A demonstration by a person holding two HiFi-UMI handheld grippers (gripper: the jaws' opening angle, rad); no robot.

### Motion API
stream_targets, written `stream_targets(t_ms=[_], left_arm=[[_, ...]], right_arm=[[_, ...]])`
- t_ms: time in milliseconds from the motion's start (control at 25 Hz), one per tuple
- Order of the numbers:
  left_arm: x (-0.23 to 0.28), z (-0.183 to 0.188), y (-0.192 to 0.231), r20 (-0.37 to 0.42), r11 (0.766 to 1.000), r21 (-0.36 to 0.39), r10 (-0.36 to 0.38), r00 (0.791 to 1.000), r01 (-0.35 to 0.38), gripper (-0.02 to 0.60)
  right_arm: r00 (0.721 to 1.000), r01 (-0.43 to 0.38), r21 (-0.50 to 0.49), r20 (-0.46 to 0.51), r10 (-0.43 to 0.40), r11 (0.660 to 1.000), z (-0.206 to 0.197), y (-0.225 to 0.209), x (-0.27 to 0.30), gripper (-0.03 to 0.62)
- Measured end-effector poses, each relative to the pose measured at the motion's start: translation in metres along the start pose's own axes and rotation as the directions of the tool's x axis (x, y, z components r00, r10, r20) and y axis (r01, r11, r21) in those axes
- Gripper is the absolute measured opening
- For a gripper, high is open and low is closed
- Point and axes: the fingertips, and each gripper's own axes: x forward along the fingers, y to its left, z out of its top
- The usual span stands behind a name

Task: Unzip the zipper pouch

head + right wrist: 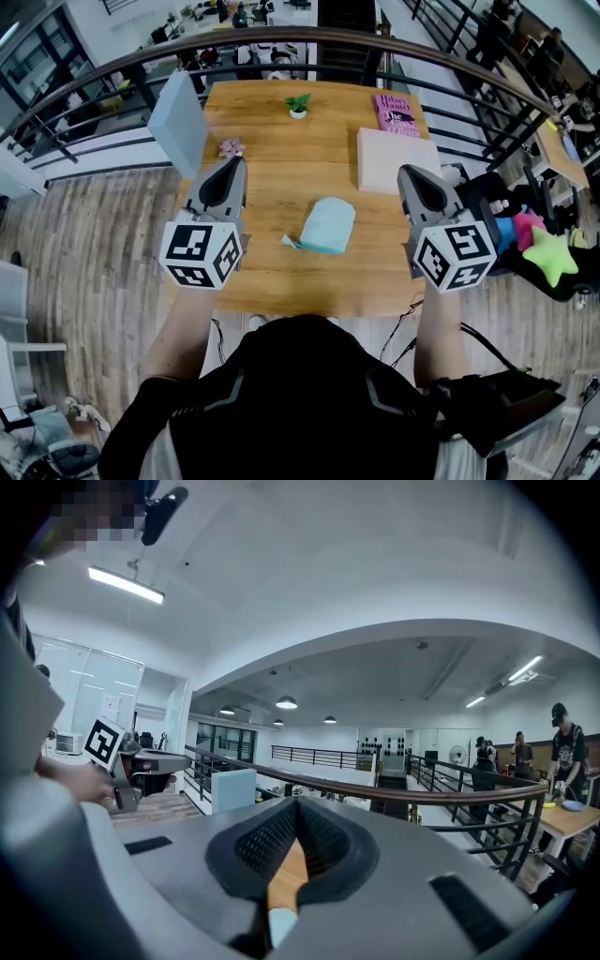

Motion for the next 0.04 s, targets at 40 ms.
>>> stream_targets(t_ms=[40], left_arm=[[0.0003,0.0005,-0.0005,0.001,1.0,0.0,0.002,1.0,-0.002,0.029]], right_arm=[[1.0,0.0,-0.002,0.001,0.0,1.0,0.0003,-0.0011,-0.0003,0.008]])
